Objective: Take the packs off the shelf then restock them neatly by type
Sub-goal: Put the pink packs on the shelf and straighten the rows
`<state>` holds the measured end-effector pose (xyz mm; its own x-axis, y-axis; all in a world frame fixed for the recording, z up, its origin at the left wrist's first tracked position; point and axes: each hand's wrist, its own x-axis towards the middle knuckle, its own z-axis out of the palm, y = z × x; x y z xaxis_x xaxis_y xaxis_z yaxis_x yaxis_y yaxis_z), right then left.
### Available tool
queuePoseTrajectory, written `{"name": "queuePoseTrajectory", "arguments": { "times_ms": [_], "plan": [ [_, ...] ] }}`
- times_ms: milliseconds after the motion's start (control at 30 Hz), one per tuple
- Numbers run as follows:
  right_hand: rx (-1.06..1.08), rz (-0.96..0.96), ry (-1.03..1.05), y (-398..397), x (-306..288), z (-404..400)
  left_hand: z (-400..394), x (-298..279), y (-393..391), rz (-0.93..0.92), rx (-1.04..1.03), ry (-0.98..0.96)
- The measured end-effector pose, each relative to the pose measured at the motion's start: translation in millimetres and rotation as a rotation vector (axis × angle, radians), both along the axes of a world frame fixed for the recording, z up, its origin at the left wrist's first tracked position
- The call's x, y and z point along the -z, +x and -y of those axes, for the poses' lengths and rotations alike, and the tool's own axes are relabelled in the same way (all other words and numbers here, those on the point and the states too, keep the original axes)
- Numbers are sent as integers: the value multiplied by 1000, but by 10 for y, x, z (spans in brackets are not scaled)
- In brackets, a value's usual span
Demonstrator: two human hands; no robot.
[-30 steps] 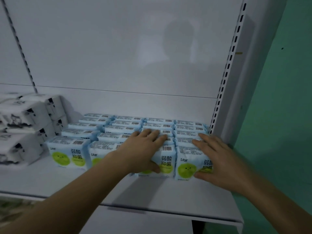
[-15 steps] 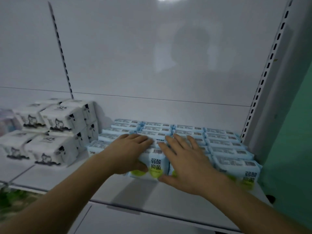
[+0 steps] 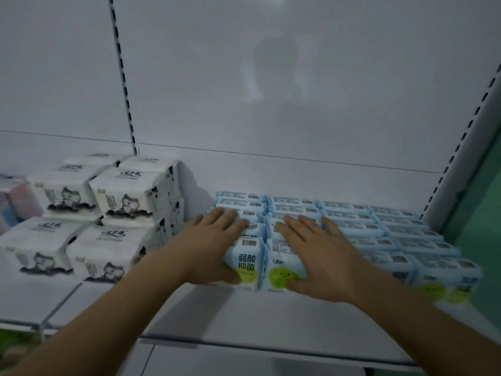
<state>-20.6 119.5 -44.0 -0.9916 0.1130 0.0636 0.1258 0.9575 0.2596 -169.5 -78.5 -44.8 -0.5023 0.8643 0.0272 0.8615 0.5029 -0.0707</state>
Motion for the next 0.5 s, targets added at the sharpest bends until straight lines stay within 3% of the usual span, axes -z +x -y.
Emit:
{"name": "queuePoseTrajectory", "arguments": {
  "times_ms": [167,233,300,400,433,500],
  "plan": [
    [3,38,13,-13,39,-19,32,40,-63,14,81,118],
    [21,82,17,-10,-11,25,108,22,-83,113,100,188],
    [30,69,-52,-12,-76,119,157,20,-94,319,81,398],
    [-16,-30,-143,-149,-156,342,119,38,-124,486,-62,847],
    [-33,-24,-136,-242,-173,427,93,30,-132,603,-154,962],
    [-63,5,-114,-448,-159,559,61,25,-185,1037,-297,1155]
  ]
}}
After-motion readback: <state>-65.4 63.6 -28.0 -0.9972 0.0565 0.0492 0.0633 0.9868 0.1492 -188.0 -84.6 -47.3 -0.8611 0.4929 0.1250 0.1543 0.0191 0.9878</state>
